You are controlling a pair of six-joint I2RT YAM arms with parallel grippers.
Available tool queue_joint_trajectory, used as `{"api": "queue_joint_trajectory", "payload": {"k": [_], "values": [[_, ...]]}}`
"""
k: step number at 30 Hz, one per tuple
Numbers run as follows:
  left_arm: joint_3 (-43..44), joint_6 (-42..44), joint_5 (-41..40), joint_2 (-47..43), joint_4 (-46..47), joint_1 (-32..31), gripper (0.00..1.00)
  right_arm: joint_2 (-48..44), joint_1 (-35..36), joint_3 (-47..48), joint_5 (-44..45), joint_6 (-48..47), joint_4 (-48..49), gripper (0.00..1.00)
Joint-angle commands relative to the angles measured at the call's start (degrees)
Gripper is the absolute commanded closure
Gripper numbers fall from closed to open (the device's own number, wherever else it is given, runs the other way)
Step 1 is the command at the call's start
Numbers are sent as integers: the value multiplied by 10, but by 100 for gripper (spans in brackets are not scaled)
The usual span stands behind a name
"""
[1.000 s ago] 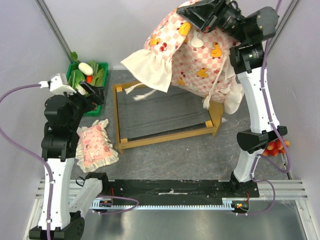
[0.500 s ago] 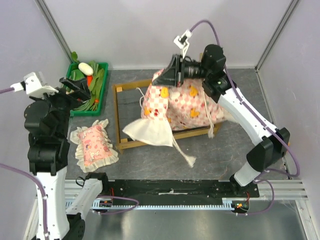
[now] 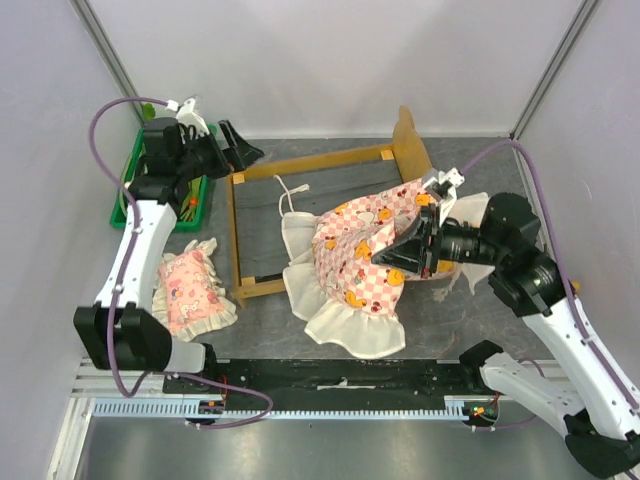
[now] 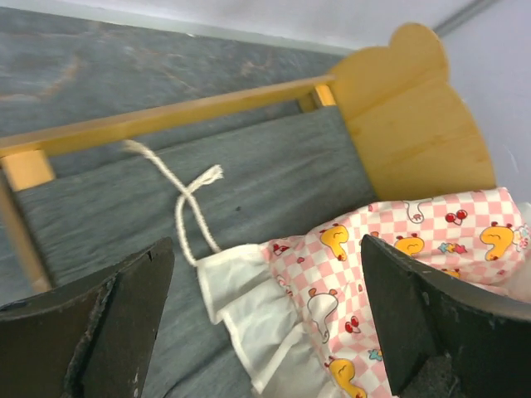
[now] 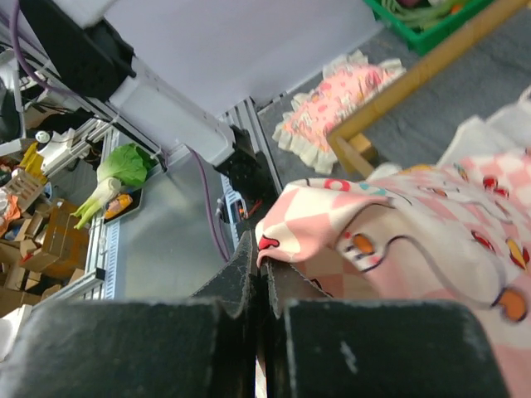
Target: Set up the pet bed
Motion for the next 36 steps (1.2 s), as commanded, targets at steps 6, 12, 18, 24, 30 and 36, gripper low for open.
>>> {"api": "queue_joint_trajectory", "payload": {"k": [6, 12, 18, 24, 30, 36], "values": [[15, 48, 165, 127, 128, -110, 0, -127, 0, -135, 106, 79, -102, 100], [54, 87, 215, 239, 134, -165, 0, -171, 0, -162, 135, 97, -112, 100], [91, 156, 214, 315, 122, -194, 0, -183, 0, -189, 137, 101, -105, 100], [101, 186, 250, 370, 129, -221, 0, -177, 0, -188, 136, 93, -103, 100], [97, 212, 291, 383, 117, -240, 0, -165, 0, -179, 145, 79, -103, 100], [108, 221, 335, 396, 86, -246, 24, -146, 0, -169, 149, 66, -101, 100]]}}
